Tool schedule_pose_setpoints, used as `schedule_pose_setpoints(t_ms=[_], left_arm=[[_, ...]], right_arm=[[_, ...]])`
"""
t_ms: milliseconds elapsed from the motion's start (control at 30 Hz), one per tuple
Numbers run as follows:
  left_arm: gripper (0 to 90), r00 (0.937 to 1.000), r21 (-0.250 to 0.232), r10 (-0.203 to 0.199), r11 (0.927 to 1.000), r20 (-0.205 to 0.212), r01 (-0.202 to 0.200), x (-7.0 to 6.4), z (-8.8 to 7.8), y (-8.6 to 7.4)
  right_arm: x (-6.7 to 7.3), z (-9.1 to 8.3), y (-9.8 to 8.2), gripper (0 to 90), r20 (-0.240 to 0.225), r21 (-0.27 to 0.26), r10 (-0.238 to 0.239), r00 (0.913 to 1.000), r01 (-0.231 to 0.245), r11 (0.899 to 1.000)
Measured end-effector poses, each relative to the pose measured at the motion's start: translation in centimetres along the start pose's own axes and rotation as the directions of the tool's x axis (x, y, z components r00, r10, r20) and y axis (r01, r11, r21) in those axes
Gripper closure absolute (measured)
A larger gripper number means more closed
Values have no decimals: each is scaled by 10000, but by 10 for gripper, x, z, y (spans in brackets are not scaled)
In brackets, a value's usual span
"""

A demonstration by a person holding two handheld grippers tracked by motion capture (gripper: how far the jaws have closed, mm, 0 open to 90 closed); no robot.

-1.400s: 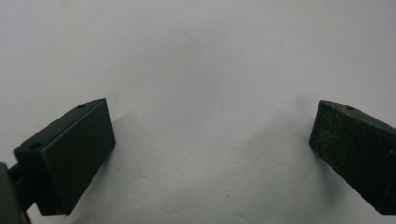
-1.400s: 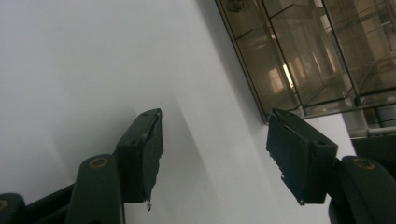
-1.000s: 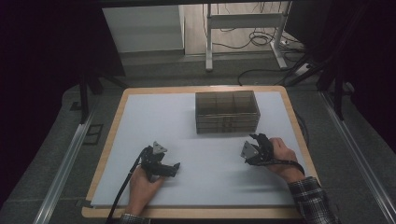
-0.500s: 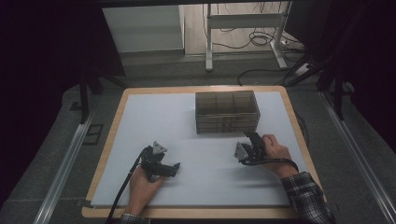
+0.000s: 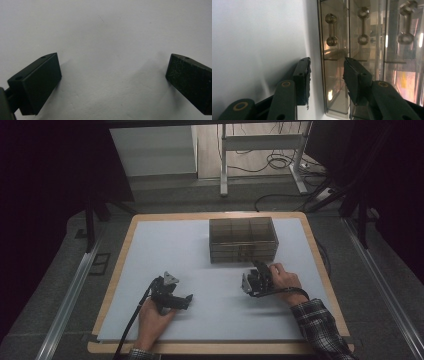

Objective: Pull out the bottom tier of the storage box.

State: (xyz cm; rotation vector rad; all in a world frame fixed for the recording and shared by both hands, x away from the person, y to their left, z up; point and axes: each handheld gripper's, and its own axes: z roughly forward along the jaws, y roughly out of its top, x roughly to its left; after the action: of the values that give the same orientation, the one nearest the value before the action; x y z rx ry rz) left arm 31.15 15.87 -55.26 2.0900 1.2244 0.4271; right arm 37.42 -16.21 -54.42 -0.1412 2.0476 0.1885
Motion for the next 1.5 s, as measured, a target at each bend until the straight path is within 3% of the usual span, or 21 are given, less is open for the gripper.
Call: schedule_pose_setpoints(t_ms=[233, 367, 467, 500, 600, 767, 1000, 1033, 1067, 1100, 1200, 1267, 1300, 1333, 1367, 1400, 1433, 1467, 1500], left_arm=[[0, 10000, 12, 8, 10000, -5, -8, 0, 0, 0], [0, 10000, 8, -3, 10000, 2, 3, 0, 0, 0], [0, 10000, 4, 1, 10000, -9, -1, 0, 0, 0], [0, 10000, -8, -14, 10000, -4, 14, 0, 0, 0], [0, 10000, 2, -3, 10000, 0, 3, 0, 0, 0], [0, 10000, -2, -8, 10000, 1, 8, 0, 0, 0], [0, 10000, -1, -16, 10000, 11, 16, 0, 0, 0], [0, 10000, -1, -4, 10000, 0, 4, 0, 0, 0], [0, 10000, 0, -5, 10000, 1, 5, 0, 0, 0], [0, 10000, 2, -1, 10000, 0, 1, 0, 0, 0], [0, 10000, 0, -15, 10000, 13, 15, 0, 0, 0], [0, 10000, -23, -24, 10000, -4, 24, 0, 0, 0], [0, 10000, -9, -7, 10000, -7, 7, 0, 0, 0], [0, 10000, -2, -8, 10000, 6, 8, 0, 0, 0], [0, 10000, 1, 3, 10000, -4, -3, 0, 0, 0], [0, 10000, 1, 3, 10000, -4, -3, 0, 0, 0], [0, 10000, 6, -1, 10000, 7, 1, 0, 0, 0], [0, 10000, 57, 63, 10000, 3, -63, 0, 0, 0], [0, 10000, 60, 76, 10000, -8, -76, 1, 0, 0]], right_arm=[[5, 11, 10, 640, 354, 88, -644, 9973, 642, 9979], [9, 15, 16, 678, 741, 331, -884, 9933, 861, 9957], [10, 20, 18, 695, 756, 202, -937, 9927, 925, 9955], [11, 21, 21, 710, 1038, 364, -1095, 9886, 1063, 9937], [12, 24, 24, 726, 1084, 369, -1106, 9879, 1072, 9936], [16, 30, 27, 787, 1616, 714, -1458, 9760, 1358, 9882], [18, 29, 27, 802, 1730, 647, -1320, 9760, 1224, 9904], [16, 29, 27, 804, 1238, 579, -1192, 9851, 1128, 9919], [16, 28, 27, 804, 1214, 570, -1207, 9852, 1145, 9918], [17, 27, 27, 804, 1504, 600, -1178, 9816, 1099, 9921], [18, 24, 26, 803, 1746, 528, -1095, 9785, 1017, 9934], [18, 21, 26, 803, 1484, 486, -1058, 9832, 996, 9938], [19, 20, 26, 802, 1674, 415, -1052, 9803, 996, 9942], [19, 18, 27, 802, 1532, 451, -1003, 9831, 945, 9945], [18, 17, 26, 802, 1015, 297, -927, 9905, 902, 9955], [18, 17, 26, 802, 1015, 297, -927, 9905, 902, 9955], [20, 14, 26, 802, 1406, 371, -932, 9857, 889, 9954], [20, 12, 26, 802, 1355, 277, -931, 9864, 902, 9955], [22, 10, 25, 802, 1680, 264, -904, 9816, 872, 9958]])
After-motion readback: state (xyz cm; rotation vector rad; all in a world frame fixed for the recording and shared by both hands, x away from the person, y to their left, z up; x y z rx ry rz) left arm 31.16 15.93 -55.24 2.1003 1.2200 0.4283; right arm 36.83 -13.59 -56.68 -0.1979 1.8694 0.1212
